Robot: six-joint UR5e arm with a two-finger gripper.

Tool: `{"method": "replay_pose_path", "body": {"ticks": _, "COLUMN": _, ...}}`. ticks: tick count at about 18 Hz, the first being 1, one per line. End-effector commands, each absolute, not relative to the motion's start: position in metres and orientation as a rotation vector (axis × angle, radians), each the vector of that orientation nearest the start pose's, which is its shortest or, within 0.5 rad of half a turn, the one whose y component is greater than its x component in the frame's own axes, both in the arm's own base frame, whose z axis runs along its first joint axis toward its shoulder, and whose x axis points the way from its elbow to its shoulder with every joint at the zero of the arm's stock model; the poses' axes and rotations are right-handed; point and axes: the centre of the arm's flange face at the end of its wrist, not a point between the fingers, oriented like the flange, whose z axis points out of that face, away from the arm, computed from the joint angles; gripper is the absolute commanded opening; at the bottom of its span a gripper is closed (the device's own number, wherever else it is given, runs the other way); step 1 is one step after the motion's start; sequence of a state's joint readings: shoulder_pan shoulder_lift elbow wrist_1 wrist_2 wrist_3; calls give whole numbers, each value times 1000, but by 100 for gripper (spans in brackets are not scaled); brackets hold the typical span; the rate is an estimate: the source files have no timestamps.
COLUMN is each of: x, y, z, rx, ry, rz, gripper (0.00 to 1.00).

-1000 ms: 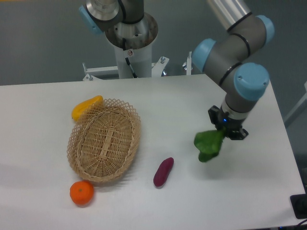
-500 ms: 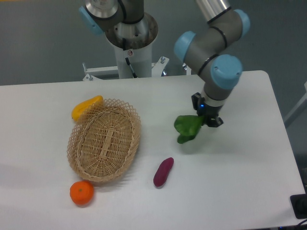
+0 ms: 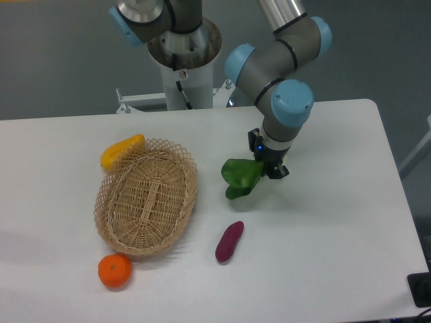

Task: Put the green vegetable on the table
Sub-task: 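Carry the bok choy toward the basket and lower it to the table, then open the gripper to release the bok choy beside the sweet potato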

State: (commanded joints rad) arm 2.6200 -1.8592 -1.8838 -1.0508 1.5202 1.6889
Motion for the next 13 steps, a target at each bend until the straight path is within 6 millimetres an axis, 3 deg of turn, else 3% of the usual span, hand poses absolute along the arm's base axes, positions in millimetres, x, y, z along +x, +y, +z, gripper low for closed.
{"method": "replay_pose_path", "body": {"ticks": 2, "x": -402, "y": 391, "z": 250, "rx": -2951, "ry": 960, "rz": -110, "gripper": 100}}
{"method": "replay_pose_path", "body": {"ticks": 7, "x": -414, "y": 399, "z": 264, "rx": -2950, "ry": 944, "rz": -59, "gripper": 100}}
{"method": "replay_pose_path", "body": {"ticks": 13, "x": -471, "y": 420, "z": 305, "rx": -2951, "ry": 900, "rz": 100, "gripper": 100}}
